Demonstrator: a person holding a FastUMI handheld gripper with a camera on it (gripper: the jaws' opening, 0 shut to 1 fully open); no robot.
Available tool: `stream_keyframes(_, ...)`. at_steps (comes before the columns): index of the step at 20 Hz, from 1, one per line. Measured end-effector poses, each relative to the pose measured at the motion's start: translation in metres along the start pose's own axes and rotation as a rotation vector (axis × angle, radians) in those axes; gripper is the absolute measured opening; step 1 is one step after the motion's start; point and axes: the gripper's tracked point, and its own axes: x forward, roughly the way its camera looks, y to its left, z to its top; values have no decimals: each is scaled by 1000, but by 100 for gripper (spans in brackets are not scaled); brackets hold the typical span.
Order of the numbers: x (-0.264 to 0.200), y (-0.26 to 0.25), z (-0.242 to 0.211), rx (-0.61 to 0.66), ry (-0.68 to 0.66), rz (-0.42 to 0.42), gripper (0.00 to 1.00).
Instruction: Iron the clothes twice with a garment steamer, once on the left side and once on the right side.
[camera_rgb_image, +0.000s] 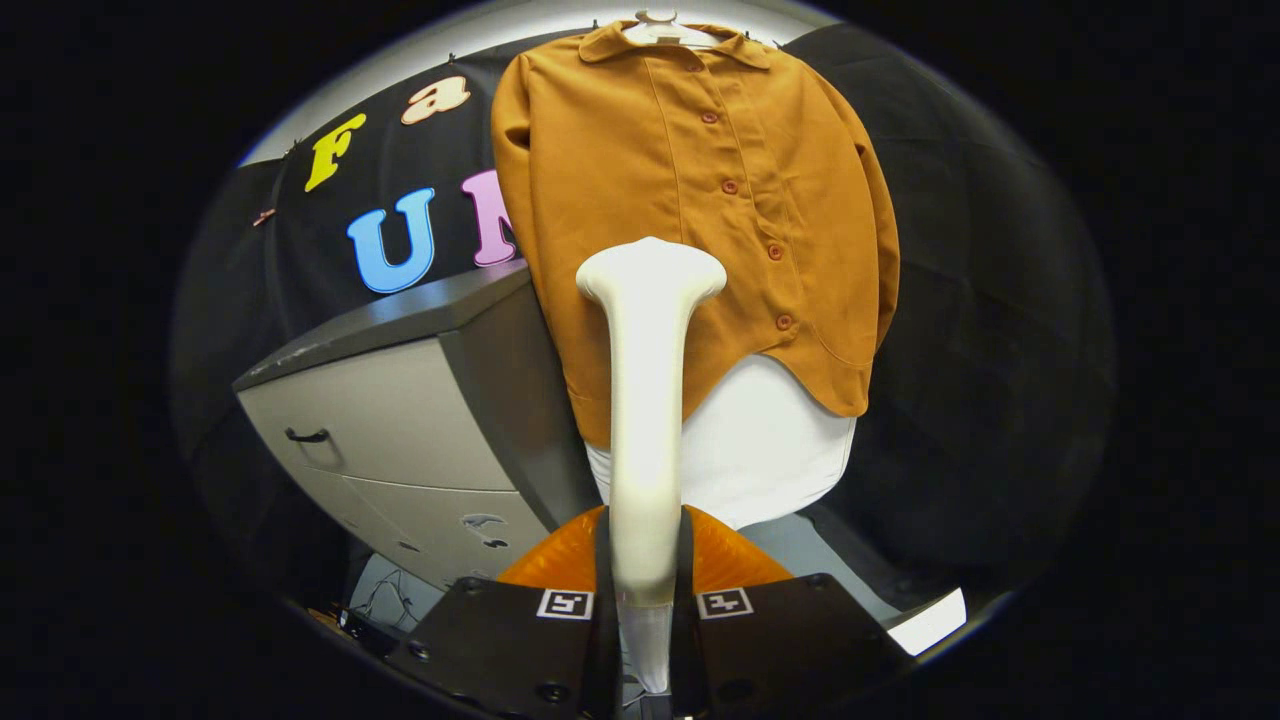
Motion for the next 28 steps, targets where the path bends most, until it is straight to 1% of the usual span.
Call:
stream_keyframes(4,-34,4,43,-19,-89,14,23)
stream_keyframes(10,-79,-4,138,-51,-273,24,23)
stream_keyframes(15,-99,-11,210,-48,-414,31,22)
stream_keyframes(18,-101,-21,243,-39,-474,30,22)
stream_keyframes(23,-92,-45,287,-35,-547,12,22)
stream_keyframes(28,-70,-76,298,-8,-558,-18,22)
